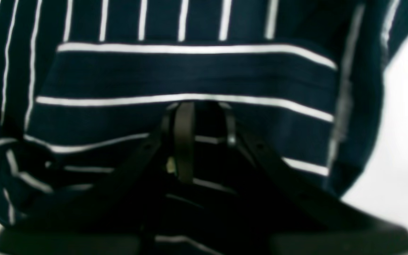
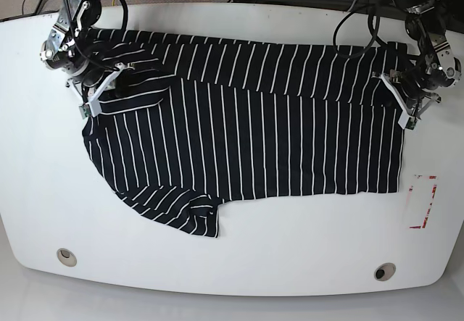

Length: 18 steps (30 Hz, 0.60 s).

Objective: Layout the t-shirt on the table in an organized manner, then fold the t-shirt properly
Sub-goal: 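Release the edge and move both grippers along the shirt's sides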

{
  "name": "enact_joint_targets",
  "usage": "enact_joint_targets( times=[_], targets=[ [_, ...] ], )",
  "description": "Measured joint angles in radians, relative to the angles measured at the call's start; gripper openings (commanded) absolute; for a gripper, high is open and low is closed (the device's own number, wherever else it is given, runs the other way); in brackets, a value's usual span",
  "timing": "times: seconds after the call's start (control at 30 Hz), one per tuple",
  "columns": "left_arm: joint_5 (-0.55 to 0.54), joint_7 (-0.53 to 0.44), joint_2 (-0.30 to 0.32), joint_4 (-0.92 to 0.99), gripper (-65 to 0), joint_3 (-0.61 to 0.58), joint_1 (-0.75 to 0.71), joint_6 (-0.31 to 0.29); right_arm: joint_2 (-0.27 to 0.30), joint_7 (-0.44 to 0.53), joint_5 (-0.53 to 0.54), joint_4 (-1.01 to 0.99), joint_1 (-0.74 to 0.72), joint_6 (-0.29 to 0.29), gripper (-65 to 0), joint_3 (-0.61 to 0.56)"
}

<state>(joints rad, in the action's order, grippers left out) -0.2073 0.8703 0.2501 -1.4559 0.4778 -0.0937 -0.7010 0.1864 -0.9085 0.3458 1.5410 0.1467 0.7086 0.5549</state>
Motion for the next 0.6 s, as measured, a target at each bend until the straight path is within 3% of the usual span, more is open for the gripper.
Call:
enact_joint_targets(
  times=[0.17,0.3,0.6],
  targets=[
    [0.005,0.008,-0.003,0.016,-56.0,-0.002,0.031,0.0,0.03,0.021,0.014,-0.068,-0.047,0.007,-53.4,0.001],
    [0.006,0.007,-0.002,0.017,-51.1,-0.023,0.036,0.0,0.047,0.022,0.011,-0.11,-0.082,0.006,-53.4,0.0],
    [0.016,0.019,-0.006,0.006,-47.9,-0.059,0.055,0.003,0.055,-0.02,-0.028,-0.047,-0.073,-0.01,-53.3,-0.047]
  ],
)
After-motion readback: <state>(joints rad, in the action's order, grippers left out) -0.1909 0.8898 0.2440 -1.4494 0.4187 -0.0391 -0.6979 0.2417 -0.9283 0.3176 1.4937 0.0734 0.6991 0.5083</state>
